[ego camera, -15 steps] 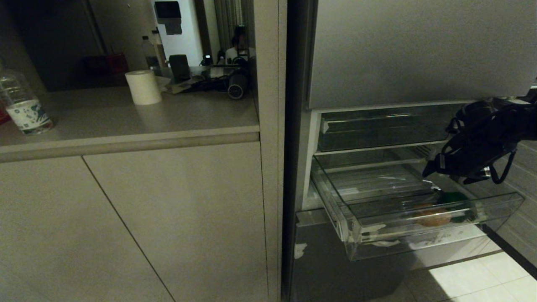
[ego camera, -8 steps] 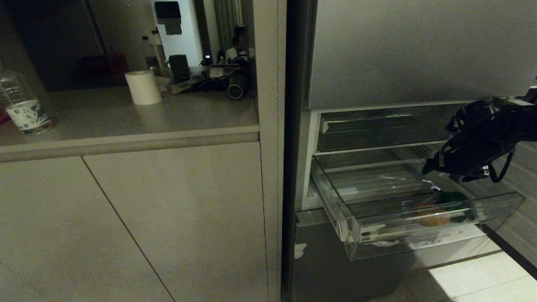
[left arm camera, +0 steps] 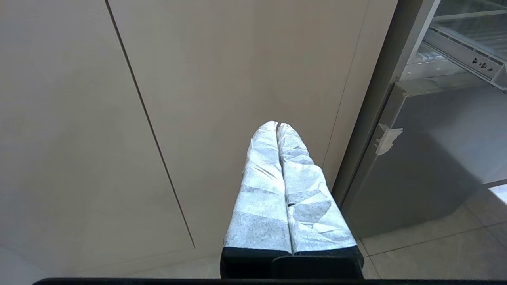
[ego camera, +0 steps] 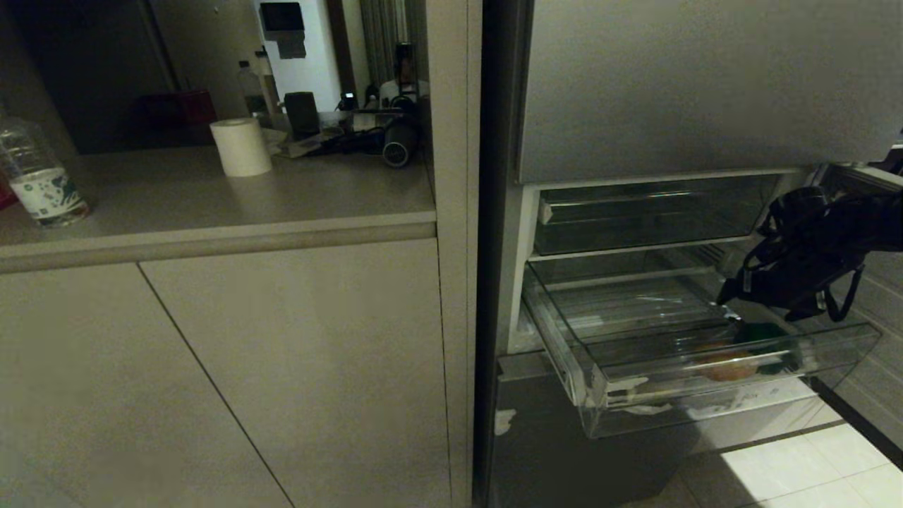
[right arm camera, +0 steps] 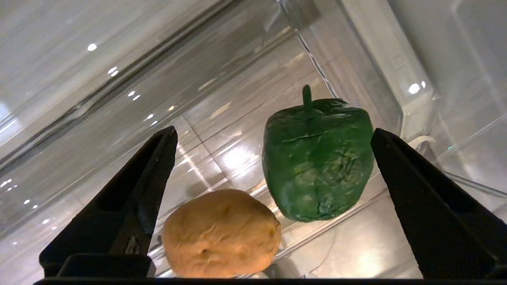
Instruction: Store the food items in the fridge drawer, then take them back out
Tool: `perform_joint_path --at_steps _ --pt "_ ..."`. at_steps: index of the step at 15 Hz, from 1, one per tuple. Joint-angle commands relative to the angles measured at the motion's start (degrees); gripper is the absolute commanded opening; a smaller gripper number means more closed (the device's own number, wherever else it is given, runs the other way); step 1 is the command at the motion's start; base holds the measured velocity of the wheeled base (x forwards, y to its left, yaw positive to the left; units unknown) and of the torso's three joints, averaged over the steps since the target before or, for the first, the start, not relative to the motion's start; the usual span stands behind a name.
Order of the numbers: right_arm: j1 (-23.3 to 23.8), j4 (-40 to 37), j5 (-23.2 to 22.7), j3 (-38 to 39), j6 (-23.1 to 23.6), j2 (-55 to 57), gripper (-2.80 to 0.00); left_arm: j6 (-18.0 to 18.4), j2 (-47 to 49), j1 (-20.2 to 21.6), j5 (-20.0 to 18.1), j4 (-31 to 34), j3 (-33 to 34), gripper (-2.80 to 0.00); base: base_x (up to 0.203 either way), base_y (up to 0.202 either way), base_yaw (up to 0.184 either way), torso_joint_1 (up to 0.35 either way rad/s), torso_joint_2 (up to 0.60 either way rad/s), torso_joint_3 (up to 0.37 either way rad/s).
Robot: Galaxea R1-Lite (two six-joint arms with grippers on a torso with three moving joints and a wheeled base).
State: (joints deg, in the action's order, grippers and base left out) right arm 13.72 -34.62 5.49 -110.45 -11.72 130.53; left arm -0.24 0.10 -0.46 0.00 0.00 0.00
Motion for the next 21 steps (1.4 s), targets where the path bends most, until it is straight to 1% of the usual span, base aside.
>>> perform_joint_path --at_steps 1,4,7,11,13,16,21 --pt "0.3 -0.3 0.1 0.0 -0.9 1.0 0.0 0.0 0.1 0.0 0.0 0.0 0.0 -2.8 0.0 0.0 0.0 0.0 0.0 0.0" --pt "0.4 -0.4 0.4 0.0 -1.6 1.9 0.0 0.0 0.1 0.0 0.0 0.0 0.0 -2.8 0.0 0.0 0.0 0.0 0.0 0.0" --pt "0.6 -0.5 2.3 0.0 -2.6 2.6 0.0 0.0 0.1 0.0 0.0 0.0 0.0 -2.8 0.0 0.0 0.0 0.0 0.0 0.0" --pt "1.3 -0.5 3.6 -0.1 -2.0 2.6 0.0 0.0 0.1 0.0 0.0 0.0 0.0 -2.8 0.0 0.0 0.0 0.0 0.0 0.0" --pt "1.2 -0.7 5.3 -0.1 -1.9 2.6 0.0 0.0 0.1 0.0 0.0 0.0 0.0 -2.8 0.0 0.0 0.0 0.0 0.0 0.0" --pt "1.2 -2.4 5.5 -0.1 -1.8 2.7 0.0 0.0 0.1 0.0 0.0 0.0 0.0 -2.8 0.0 0.0 0.0 0.0 0.0 0.0" --pt "1.4 -3.1 6.1 -0.1 -0.5 3.4 0.0 0.0 0.1 0.0 0.0 0.0 0.0 -2.8 0.0 0.0 0.0 0.0 0.0 0.0"
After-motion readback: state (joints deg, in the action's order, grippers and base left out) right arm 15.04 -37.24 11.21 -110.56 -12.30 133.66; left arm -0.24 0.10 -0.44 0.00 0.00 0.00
